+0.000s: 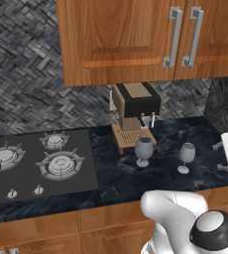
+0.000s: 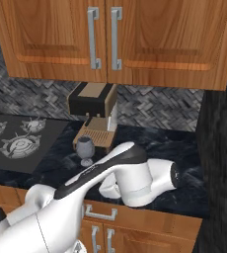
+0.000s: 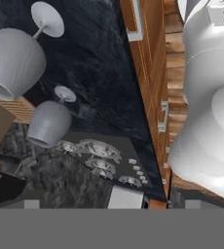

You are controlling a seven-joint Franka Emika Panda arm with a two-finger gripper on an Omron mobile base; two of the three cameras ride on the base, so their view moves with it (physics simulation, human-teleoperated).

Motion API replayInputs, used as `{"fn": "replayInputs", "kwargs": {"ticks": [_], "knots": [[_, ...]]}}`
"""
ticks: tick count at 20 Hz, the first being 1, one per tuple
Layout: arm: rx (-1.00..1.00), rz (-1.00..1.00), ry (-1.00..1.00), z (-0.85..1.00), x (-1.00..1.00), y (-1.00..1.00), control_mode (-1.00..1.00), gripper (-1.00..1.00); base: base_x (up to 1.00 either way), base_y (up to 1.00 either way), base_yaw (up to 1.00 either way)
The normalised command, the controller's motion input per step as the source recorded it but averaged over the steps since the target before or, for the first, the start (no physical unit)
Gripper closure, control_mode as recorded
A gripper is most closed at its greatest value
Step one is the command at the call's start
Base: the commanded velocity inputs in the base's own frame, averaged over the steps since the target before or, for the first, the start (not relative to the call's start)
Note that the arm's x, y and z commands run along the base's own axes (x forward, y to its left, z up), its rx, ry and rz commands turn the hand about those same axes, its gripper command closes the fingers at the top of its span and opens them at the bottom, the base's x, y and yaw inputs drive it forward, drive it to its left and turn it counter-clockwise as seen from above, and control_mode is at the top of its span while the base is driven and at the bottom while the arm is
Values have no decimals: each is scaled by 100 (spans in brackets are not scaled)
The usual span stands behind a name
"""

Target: Retrieve the wine glasses from the counter and place one next to each plate.

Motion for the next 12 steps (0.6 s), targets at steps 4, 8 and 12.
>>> {"fn": "replayInputs", "kwargs": {"ticks": [4, 8, 12], "knots": [[7, 0, 5, -37, 15, -2, -100, -100, 0, 0, 0], [6, 0, 7, -29, 8, -12, -100, -100, 0, 0, 0], [10, 0, 13, -24, 9, -27, -100, -100, 0, 0, 0]]}}
